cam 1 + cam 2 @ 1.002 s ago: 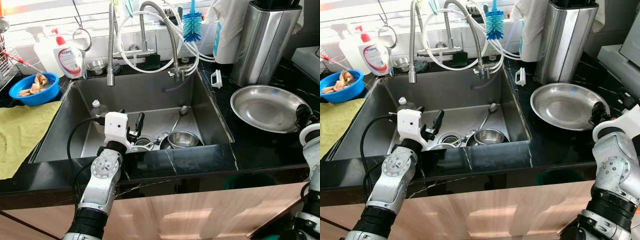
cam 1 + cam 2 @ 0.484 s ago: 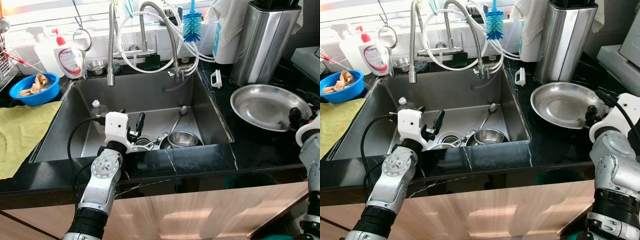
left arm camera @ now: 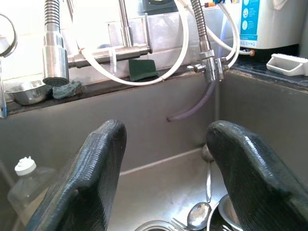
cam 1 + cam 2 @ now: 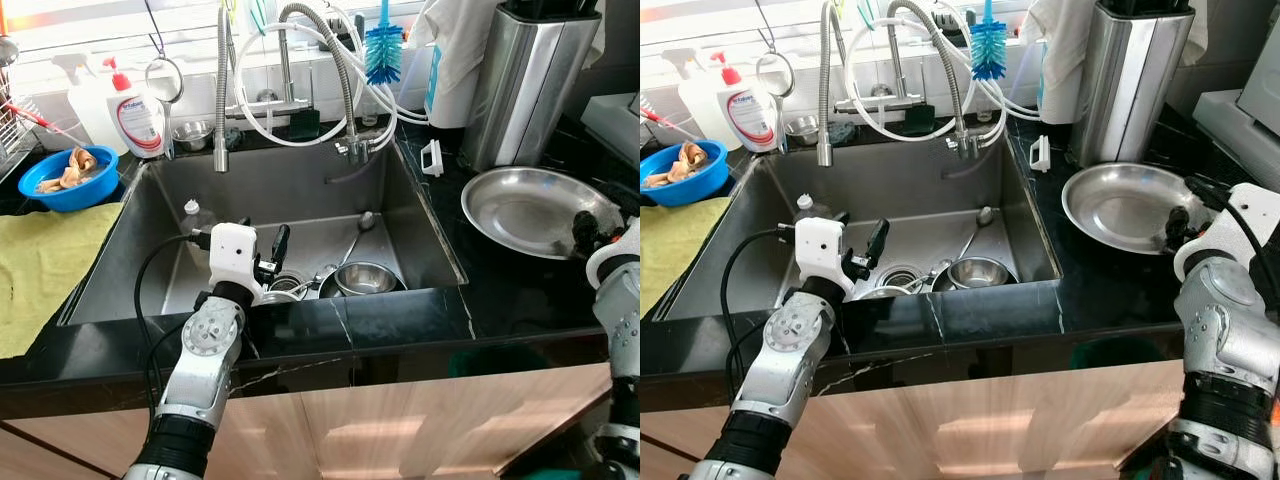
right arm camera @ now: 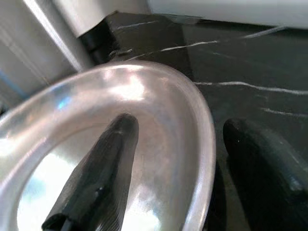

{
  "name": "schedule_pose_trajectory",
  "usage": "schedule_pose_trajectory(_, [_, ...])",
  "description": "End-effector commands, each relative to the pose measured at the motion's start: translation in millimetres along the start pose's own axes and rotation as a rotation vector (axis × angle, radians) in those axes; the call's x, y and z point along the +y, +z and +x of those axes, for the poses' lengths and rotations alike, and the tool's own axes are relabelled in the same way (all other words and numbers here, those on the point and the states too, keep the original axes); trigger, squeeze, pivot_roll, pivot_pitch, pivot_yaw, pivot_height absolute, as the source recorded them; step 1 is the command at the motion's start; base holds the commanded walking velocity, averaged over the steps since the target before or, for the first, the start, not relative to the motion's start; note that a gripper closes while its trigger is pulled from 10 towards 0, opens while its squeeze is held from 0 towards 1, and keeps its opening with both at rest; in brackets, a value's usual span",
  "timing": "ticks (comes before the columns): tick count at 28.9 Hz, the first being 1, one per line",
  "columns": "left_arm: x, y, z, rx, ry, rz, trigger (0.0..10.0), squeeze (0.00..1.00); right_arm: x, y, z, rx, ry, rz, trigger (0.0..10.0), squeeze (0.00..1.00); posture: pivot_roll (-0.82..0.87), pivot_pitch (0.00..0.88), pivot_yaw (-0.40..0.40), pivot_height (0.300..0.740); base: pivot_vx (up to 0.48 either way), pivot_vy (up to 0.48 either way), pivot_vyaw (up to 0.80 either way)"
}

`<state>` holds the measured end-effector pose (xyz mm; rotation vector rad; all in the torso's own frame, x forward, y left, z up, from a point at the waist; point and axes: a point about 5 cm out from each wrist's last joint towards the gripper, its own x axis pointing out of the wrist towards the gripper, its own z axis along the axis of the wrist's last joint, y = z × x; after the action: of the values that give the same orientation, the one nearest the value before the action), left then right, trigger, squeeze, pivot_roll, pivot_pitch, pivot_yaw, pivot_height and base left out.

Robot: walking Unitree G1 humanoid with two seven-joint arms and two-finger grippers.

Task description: Kitchen organization

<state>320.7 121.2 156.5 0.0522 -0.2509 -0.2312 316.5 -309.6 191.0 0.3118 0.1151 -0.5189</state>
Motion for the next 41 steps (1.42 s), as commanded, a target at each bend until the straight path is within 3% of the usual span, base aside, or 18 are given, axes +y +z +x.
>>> schedule_pose_trajectory(1, [1.9,4,2.0,-0.009,-0.005,0.022,10.0,0.00,1.6,3,0.9,-0.008,-0.004,0.046,10.0,0.00,-0.11,0.000,0.079,0.740,0.000,0.000,0.00])
schedule_pose_trajectory(10, [1.4,4,2.7,-0.011,-0.004,0.017,10.0,0.00,6.2,3,3.5,0.014,0.020,0.123,10.0,0.00,-0.11,0.000,0.077,0.740,0.000,0.000,0.00])
schedule_pose_trajectory(11, [1.2,4,2.5,-0.011,-0.004,0.017,10.0,0.00,6.5,3,3.8,0.015,0.021,0.130,9.6,0.00,-0.11,0.000,0.077,0.740,0.000,0.000,0.00])
schedule_pose_trajectory(12, [1.2,4,2.3,-0.011,-0.004,0.017,10.0,0.00,7.1,3,4.1,0.017,0.024,0.145,1.6,0.00,-0.11,0.000,0.076,0.740,0.000,0.000,0.00])
schedule_pose_trajectory(13, [1.5,5,2.4,-0.011,-0.004,0.018,10.0,0.00,8.5,3,4.6,0.019,0.033,0.160,0.0,0.00,-0.11,0.000,0.076,0.740,0.000,0.000,0.00])
schedule_pose_trajectory(34, [0.9,4,3.0,-0.005,-0.009,0.024,10.0,0.00,16.0,5,4.2,0.021,0.061,0.194,0.0,0.00,-0.11,0.000,0.074,0.740,0.000,0.000,0.00])
schedule_pose_trajectory(41, [0.7,4,3.3,-0.006,-0.006,0.024,10.0,0.00,29.0,-1,-0.6,0.036,0.101,0.198,0.0,0.00,-0.11,0.000,0.074,0.740,0.000,0.000,0.00])
